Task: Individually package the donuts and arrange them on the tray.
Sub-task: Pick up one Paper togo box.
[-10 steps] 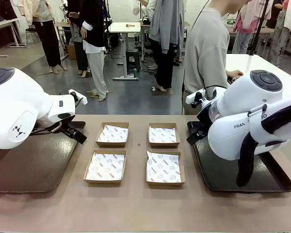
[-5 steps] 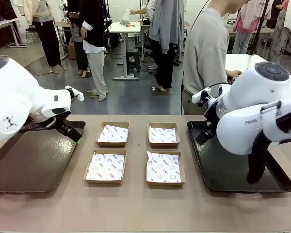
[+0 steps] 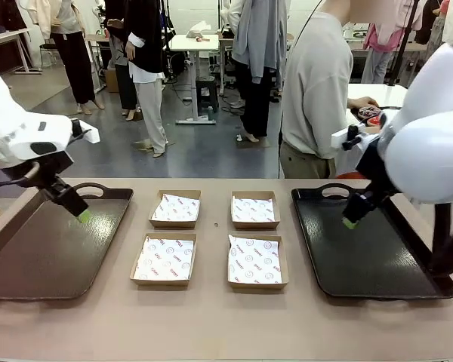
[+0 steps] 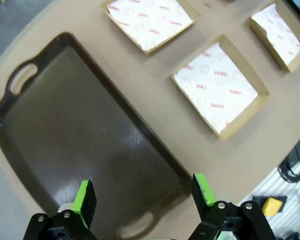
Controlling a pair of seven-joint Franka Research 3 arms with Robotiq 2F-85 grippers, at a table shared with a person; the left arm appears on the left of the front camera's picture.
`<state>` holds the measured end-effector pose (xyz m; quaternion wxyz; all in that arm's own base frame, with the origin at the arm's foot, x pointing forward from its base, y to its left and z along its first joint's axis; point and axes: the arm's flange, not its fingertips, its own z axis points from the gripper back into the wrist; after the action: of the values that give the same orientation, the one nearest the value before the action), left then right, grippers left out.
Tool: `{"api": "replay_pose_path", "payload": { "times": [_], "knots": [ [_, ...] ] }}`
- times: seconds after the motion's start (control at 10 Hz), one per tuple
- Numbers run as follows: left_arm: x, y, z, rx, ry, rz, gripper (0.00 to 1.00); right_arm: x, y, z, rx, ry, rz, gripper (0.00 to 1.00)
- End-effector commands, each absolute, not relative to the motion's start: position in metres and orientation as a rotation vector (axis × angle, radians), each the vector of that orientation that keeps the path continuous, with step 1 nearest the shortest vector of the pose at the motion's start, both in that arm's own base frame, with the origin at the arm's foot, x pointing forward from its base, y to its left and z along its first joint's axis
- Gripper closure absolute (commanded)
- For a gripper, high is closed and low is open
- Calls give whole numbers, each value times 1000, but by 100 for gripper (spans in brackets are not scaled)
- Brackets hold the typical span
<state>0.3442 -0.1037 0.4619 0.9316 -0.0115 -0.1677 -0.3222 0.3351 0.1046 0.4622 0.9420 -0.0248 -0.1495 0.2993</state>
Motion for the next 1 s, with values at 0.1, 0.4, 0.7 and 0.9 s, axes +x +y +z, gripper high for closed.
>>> {"api": "replay_pose_path", "payload": {
  "times": [0.1,0.4,0.7,0.9],
  "knots": [
    [220,-51,375,-69,-369,-630,0,220,61,394,-77,-363,615,0],
    [336,-96,470,-34,-323,-647,0,323,98,477,-49,-302,600,0],
    [344,-66,486,-445,-290,-488,0,325,67,484,218,-272,471,0],
    [350,-30,482,-917,-232,-378,0,335,0,474,698,-261,249,0]
  ]
}}
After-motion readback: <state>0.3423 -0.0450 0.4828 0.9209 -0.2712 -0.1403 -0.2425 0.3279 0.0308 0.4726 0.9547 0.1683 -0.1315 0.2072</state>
